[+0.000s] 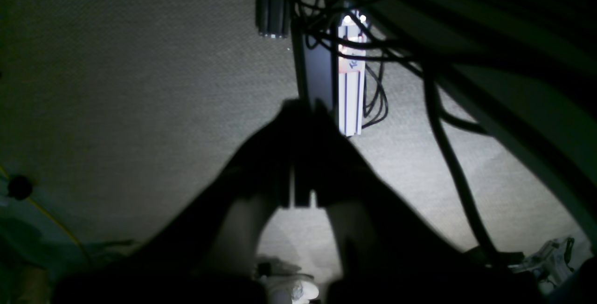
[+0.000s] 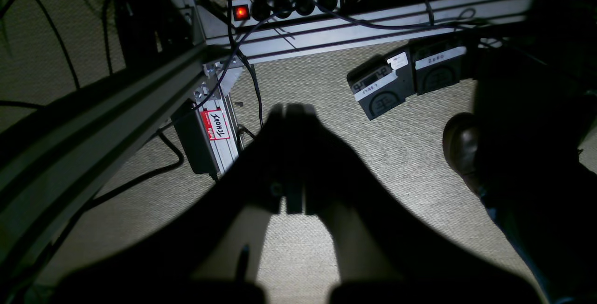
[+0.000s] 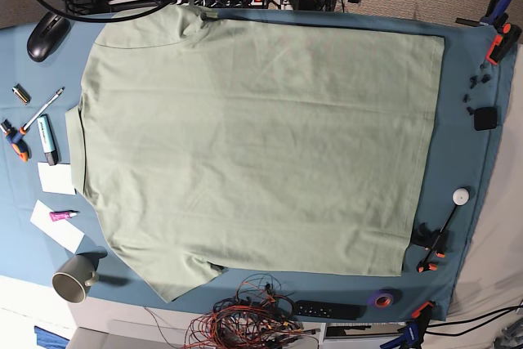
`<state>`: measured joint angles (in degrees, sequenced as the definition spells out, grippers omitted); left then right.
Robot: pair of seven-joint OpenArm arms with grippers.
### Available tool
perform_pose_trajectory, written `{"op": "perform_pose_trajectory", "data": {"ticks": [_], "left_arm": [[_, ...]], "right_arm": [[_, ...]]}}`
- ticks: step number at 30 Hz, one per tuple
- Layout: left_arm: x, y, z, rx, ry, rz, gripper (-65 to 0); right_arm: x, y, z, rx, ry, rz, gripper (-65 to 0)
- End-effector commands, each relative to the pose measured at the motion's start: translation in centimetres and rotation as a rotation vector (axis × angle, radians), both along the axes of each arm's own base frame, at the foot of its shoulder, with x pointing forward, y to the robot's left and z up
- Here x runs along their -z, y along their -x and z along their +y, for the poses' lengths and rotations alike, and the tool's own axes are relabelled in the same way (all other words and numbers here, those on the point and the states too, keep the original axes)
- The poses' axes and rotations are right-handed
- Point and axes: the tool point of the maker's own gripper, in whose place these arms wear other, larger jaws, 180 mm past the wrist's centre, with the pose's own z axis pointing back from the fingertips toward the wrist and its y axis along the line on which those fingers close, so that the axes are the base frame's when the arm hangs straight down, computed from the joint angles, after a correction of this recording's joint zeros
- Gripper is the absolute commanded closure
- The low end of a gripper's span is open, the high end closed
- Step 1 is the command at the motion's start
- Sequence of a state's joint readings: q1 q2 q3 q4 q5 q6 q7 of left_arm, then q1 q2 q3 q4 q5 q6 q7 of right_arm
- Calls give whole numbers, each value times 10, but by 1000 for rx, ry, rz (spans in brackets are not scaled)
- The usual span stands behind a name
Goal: Fold the T-shirt properly
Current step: 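Move both grippers toward the shoulder corners of the green T-shirt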
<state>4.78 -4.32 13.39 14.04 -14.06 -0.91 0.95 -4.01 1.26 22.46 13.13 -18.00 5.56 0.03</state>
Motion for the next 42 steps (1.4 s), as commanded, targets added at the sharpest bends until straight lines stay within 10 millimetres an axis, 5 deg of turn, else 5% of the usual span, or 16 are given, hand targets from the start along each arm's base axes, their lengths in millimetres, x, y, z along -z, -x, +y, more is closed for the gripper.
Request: {"op": "perform_pose_trajectory", "data": {"ticks": [1, 23, 35, 42], "left_arm": [[0, -1, 1, -3, 3, -9, -16], [0, 5, 3, 1, -2, 22, -16], [-22, 37, 13, 18, -9, -18, -16], [-58, 49, 32, 21, -4, -94, -16]], "right_arm": [[-1, -3, -6, 0, 14, -14, 0], [-1, 1, -7, -1, 16, -4, 0], [-24, 46, -52, -24, 138, -35, 0], [-64, 70, -89, 15, 230, -114, 0]]}}
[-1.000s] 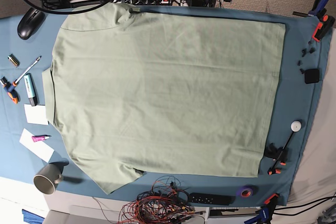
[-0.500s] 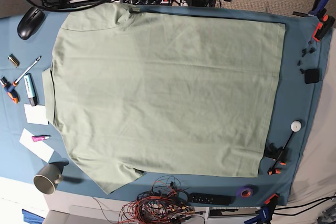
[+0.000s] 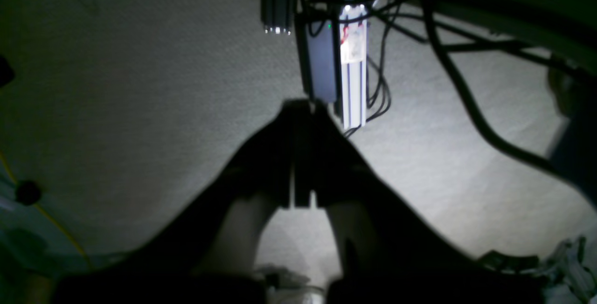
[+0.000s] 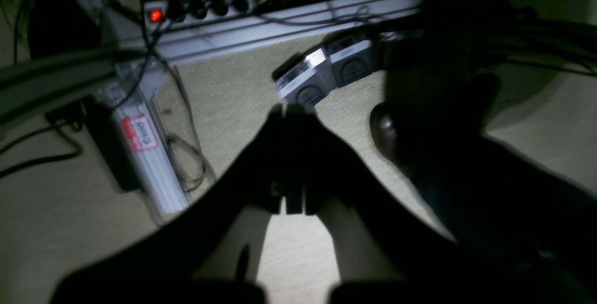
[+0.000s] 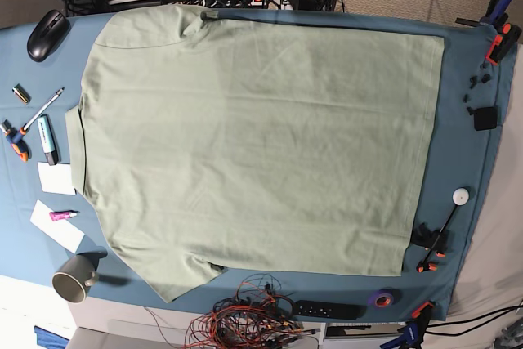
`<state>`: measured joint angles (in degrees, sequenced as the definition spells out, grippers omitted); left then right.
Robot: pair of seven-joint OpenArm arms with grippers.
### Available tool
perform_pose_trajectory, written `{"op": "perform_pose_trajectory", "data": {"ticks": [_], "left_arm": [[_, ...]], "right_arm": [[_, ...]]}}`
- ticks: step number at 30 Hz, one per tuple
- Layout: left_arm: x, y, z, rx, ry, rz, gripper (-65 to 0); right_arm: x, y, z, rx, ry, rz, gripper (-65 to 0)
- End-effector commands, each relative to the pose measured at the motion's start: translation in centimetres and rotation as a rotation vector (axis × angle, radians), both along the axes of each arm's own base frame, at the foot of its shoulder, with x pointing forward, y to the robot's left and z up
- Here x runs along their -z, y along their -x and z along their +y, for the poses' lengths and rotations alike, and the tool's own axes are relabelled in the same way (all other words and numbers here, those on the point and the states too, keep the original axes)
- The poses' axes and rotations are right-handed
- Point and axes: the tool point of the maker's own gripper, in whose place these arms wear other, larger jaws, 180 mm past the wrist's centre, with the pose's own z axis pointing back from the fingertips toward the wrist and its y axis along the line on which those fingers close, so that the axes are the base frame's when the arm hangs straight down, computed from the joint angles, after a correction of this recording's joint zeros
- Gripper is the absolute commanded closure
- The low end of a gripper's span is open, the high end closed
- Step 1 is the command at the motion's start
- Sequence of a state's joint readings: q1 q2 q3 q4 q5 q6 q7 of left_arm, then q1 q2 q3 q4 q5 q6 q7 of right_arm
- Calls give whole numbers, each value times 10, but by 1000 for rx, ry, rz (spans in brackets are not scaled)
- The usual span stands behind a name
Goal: Fold the T-shirt properly
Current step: 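Move both grippers toward the shoulder corners of the green T-shirt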
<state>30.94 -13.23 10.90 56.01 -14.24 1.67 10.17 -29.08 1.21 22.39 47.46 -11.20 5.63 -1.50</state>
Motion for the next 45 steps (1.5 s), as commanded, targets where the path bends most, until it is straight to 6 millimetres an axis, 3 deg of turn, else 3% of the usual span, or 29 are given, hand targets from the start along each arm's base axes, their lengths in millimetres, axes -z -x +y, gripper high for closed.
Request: {"op": "perform_pose_trajectory", "data": {"ticks": [1, 4, 9, 12, 17, 23, 27, 30, 34, 37, 45], "left_arm": [[-8, 0, 11, -9, -13, -25, -16], [-31, -2, 33, -40, -38, -59, -16], [-77, -14, 68, -72, -70, -144, -16], [-110, -22, 76, -59, -35, -182, -16], [-168, -29, 50, 35, 159, -190, -16], [-229, -33, 7, 133, 408, -214, -16], [-251, -34, -10, 183, 525, -233, -16], [-257, -35, -16, 195, 569, -246, -16], [-261, -41, -20, 193, 599, -271, -16], [-262, -49, -21, 210, 601, -294, -16], [-262, -73, -17, 260, 581, -351, -16]], "right_arm": [[-11, 3, -11, -2, 28, -26, 0], [-40, 2, -21, -14, 52, -89, 0], [-96, -12, -23, -57, 37, -224, 0], [-134, -24, -18, -99, 32, -301, 0], [-193, -48, 0, -157, -15, -420, 0], [-247, -81, 35, -205, -146, -515, 0], [-293, -106, 51, -158, -267, -670, 0], [-324, -119, 45, -28, -370, -809, 0], [-334, -127, 20, 137, -428, -885, 0], [-329, -125, 1, 186, -408, -892, 0], [-286, -109, -58, 334, -363, -866, 0]]}}
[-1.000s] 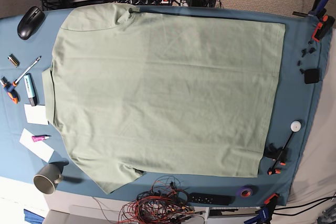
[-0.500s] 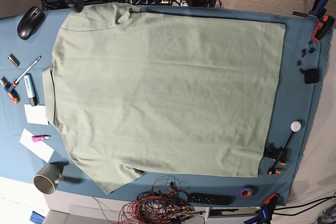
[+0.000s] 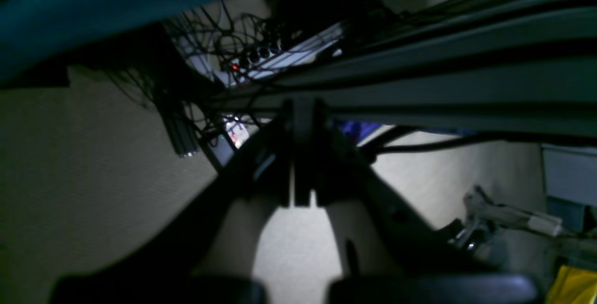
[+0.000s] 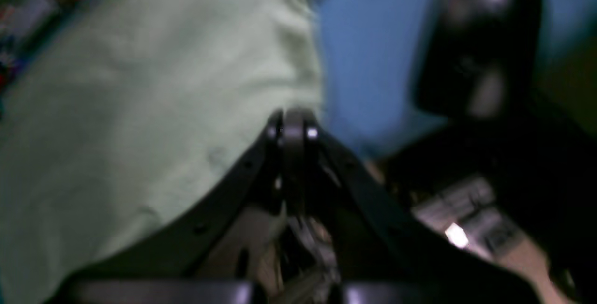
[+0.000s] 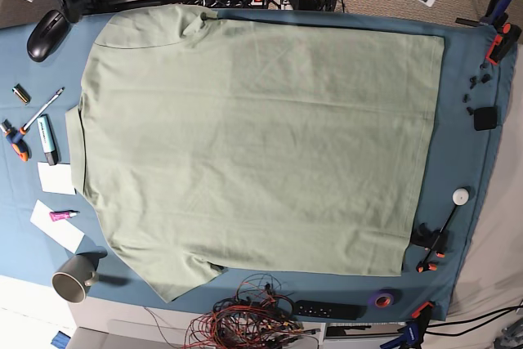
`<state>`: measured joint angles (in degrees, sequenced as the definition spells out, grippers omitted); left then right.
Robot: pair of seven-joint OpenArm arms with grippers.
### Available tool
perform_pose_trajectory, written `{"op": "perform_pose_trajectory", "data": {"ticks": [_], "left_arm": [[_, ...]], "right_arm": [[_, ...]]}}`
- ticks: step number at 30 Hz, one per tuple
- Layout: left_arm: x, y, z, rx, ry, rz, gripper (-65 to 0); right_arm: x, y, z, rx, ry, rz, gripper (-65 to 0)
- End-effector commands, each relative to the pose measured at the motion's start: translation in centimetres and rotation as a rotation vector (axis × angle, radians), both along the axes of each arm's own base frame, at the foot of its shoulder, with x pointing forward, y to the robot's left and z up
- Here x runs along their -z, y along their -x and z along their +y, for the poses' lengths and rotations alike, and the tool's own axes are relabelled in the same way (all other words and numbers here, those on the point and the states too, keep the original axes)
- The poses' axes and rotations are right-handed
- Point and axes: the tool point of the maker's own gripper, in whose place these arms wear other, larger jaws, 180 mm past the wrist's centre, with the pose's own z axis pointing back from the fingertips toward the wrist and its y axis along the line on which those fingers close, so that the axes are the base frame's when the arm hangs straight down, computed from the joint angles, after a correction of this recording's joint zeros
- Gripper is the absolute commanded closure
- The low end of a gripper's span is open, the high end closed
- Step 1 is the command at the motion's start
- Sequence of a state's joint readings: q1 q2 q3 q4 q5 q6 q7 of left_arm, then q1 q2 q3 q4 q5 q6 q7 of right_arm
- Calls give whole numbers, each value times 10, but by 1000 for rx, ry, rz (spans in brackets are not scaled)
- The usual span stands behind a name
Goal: Fold the T-shirt properly
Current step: 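Move both grippers toward the shoulder corners of the green T-shirt, then lower right and left grippers onto the shirt's shoulder corners by the collar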
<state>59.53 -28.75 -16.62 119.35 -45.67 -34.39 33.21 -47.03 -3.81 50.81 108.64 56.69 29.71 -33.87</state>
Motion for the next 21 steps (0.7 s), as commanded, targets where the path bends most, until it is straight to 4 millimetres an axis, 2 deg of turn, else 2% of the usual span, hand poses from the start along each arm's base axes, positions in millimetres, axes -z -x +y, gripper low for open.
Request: {"op": "perform_pose_trajectory", "data": {"ticks": [1, 3, 5, 7, 13, 21], "left_arm": [[-5, -1, -1, 15, 7, -18, -16], [-4, -3, 1, 29, -9, -25, -16], [-4, -5, 3, 40, -15, -32, -16], [-5, -6, 4, 47, -19, -36, -16], [-5, -12, 5, 51, -22, -51, -16], [-8, -25, 5, 51, -24, -91, -16]], "right_arm": [[-4, 1, -7, 10, 11, -20, 0], [10, 7, -12, 41, -16, -3, 0], [18, 9, -14, 64, -40, -2, -127], [22, 8, -16, 80, -48, -5, -213], [20, 4, -24, 94, 24, -11, -219], [29, -19, -13, 19, 22, 32, -220]]}}
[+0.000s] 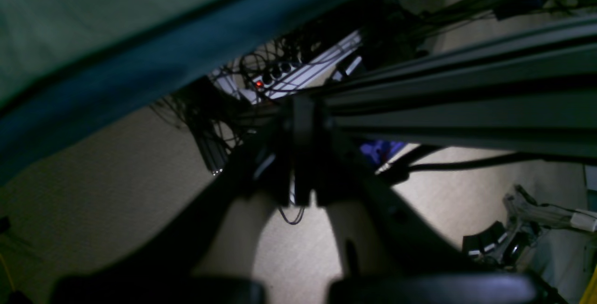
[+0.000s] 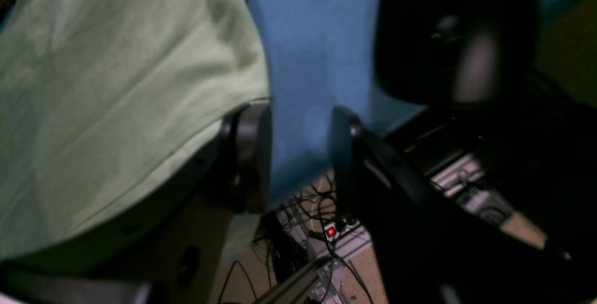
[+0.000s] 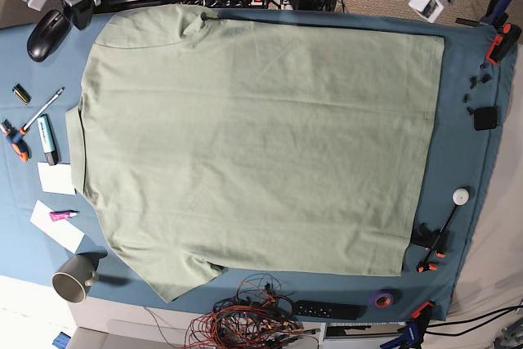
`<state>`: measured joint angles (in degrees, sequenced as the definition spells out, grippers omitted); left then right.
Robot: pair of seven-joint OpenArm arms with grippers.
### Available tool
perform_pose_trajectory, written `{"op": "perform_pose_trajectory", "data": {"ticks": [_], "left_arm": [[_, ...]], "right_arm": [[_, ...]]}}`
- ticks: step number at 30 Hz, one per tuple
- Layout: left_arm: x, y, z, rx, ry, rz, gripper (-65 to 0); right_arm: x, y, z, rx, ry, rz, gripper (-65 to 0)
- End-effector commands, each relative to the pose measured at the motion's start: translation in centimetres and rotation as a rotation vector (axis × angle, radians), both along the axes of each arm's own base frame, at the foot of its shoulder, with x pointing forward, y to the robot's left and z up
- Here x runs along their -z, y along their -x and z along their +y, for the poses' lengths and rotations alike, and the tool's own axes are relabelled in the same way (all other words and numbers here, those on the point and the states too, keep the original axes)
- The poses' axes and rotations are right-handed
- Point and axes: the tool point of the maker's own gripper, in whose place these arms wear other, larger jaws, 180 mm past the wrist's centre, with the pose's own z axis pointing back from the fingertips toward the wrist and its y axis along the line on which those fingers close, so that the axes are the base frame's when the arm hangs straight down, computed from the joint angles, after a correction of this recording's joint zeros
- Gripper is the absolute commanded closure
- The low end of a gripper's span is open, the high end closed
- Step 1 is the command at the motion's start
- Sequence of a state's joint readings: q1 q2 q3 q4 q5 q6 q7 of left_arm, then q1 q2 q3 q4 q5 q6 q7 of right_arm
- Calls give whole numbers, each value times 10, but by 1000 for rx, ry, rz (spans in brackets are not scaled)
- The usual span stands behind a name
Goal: Fold the T-shirt properly
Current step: 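Lower right and left grippers onto the shirt's shoulder corners by the collar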
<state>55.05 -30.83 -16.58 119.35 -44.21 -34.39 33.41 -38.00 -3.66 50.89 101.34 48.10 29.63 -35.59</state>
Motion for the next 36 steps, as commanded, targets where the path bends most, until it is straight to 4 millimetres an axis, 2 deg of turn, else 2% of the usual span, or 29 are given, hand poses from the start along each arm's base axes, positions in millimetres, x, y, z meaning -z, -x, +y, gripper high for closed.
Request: {"op": "perform_pose_trajectory", "data": {"ticks": [1, 6, 10, 12, 15, 16, 19, 25, 36], "left_arm": [[-7, -1, -2, 8, 20, -16, -16], [-7, -4, -2, 9, 16, -28, -16], [-9, -10, -2, 11, 16, -46, -23], [-9, -13, -2, 12, 15, -52, -95], [-9, -13, -2, 11, 16, -53, -249], [-9, -13, -2, 10, 18, -53, -270], [-9, -13, -2, 10, 18, -53, -272], [-9, -13, -2, 10, 18, -53, -272], [-9, -14, -2, 10, 18, -54, -272]], "right_arm": [[-12, -5, -3, -16, 25, -34, -221], [-11, -8, -3, -19, 30, -35, -222], [-5, -15, 6, -50, 28, -21, -222], [-1, -20, 15, -76, 13, -21, -222], [8, -27, 31, -129, 9, 7, -226], [10, -29, 35, -144, 11, 12, -241], [16, -33, 44, -166, 9, 27, -263], [20, -30, 44, -135, -4, 44, -263], [32, -7, 47, -142, -22, 130, -262]]}}
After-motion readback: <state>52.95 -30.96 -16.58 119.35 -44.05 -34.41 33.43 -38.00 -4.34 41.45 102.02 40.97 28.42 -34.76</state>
